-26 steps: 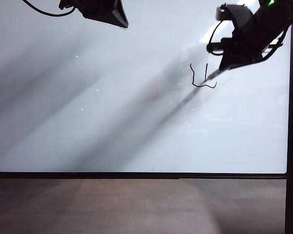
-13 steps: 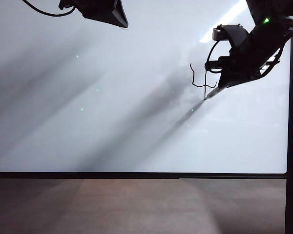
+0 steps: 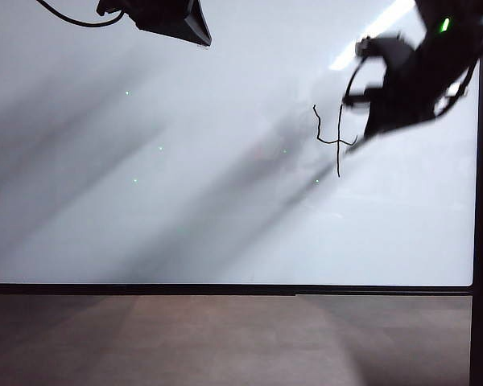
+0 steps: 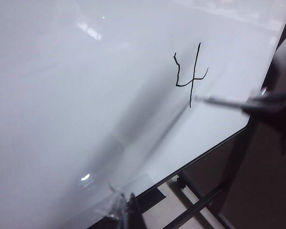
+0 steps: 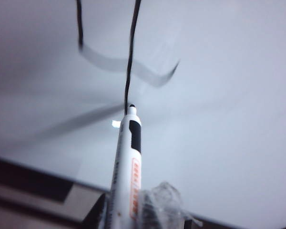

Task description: Reach to the right to find the marker pen, pick it up, and write the number 4 on the whiteboard.

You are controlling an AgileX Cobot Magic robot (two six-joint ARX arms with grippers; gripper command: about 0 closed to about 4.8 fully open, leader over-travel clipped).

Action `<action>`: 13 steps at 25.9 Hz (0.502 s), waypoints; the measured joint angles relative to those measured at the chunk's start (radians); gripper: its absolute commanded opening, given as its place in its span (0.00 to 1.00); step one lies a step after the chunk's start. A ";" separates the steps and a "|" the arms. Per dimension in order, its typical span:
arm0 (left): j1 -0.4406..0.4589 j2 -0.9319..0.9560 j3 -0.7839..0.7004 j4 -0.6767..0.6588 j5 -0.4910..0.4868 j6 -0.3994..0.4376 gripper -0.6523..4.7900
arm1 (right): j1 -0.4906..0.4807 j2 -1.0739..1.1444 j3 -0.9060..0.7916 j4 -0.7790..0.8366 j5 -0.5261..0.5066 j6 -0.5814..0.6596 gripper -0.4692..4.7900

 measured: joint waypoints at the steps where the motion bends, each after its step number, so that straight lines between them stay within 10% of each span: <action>1: 0.000 -0.002 0.000 0.000 0.000 0.000 0.11 | 0.000 -0.032 0.001 -0.002 0.000 0.000 0.08; 13: 0.001 -0.414 0.001 -0.245 -0.074 0.000 0.11 | 0.000 -0.665 0.004 -0.314 -0.016 0.000 0.08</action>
